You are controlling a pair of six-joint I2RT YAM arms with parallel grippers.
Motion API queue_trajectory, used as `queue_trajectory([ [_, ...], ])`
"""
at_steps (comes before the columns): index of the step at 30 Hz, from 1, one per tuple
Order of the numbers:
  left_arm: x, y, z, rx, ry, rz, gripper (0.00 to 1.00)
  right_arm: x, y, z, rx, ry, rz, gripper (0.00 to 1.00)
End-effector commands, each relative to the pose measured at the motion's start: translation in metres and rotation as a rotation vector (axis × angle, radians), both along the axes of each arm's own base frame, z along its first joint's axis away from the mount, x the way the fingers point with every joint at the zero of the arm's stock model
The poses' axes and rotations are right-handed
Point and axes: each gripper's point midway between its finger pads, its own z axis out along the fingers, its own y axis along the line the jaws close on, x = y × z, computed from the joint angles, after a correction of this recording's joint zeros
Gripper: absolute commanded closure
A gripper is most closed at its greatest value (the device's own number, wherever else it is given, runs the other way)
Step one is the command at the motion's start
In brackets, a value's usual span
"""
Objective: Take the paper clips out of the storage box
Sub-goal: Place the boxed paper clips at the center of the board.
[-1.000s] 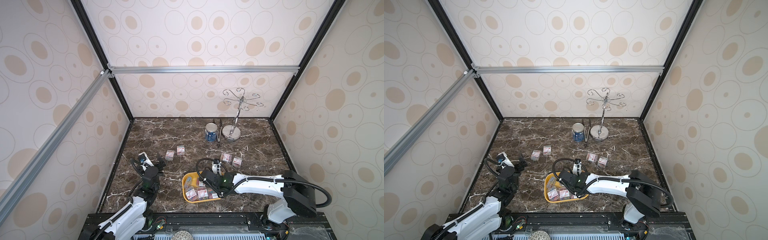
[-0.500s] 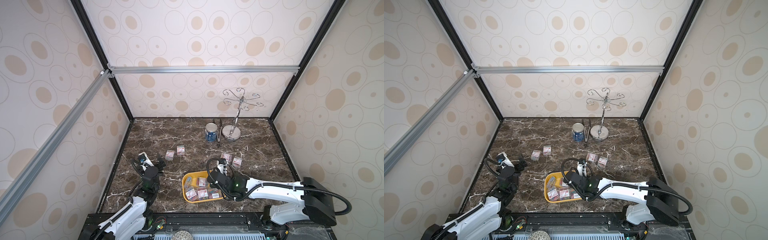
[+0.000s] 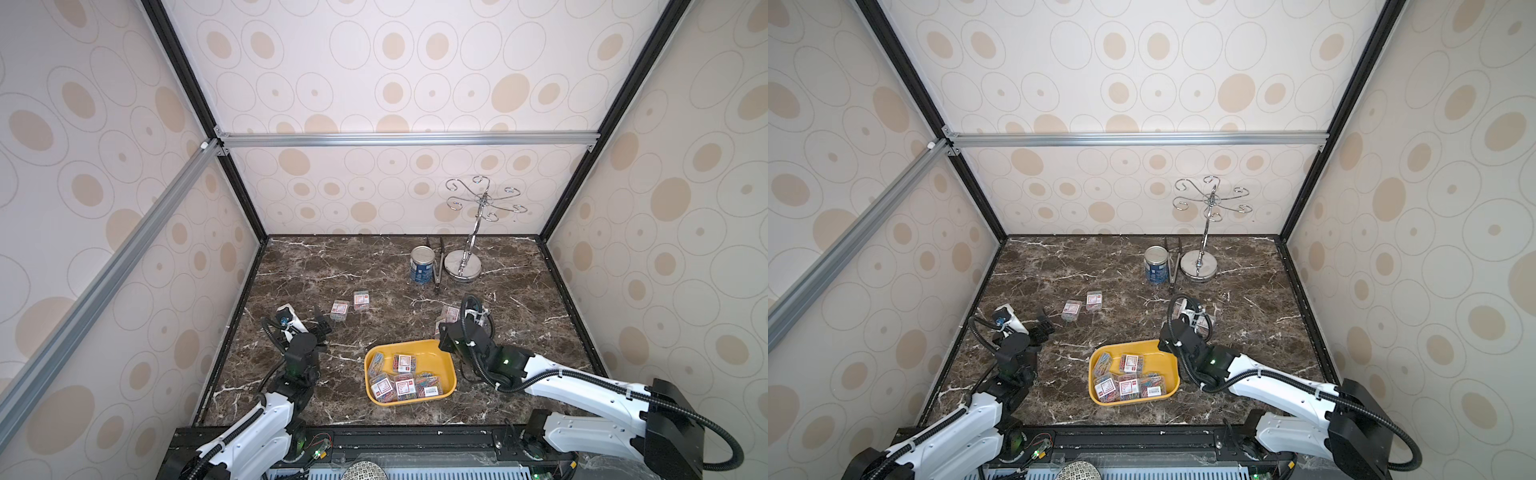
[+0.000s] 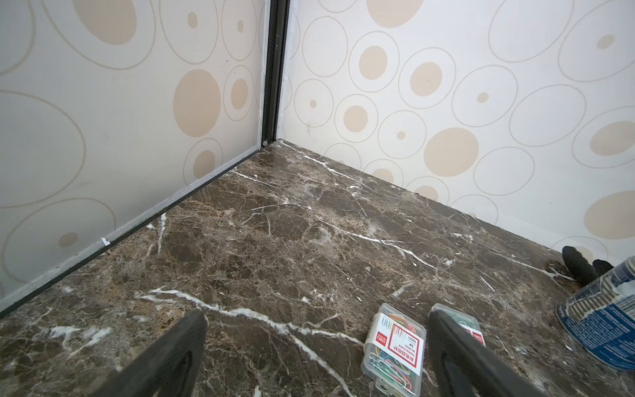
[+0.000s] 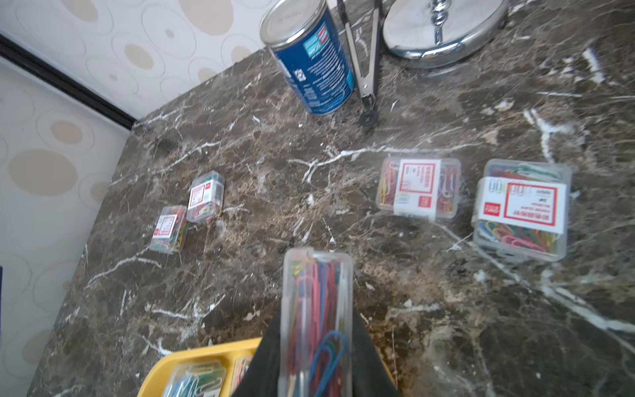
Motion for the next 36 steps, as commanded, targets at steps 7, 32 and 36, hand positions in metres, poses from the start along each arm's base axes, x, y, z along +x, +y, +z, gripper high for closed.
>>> queue_trajectory([
  [7,0.001,0.003,0.002,-0.013,-0.008,0.021,0.00,0.041,-0.013,-0.007,0.235,0.073,0.021,0.82],
  [32,0.006,0.002,0.000,-0.006,0.016,0.025,0.00,0.114,0.048,-0.106,0.236,0.274,0.125,0.81],
  [36,0.006,0.002,0.001,-0.005,0.018,0.028,0.00,0.115,0.047,-0.124,0.228,0.314,0.110,0.80],
])
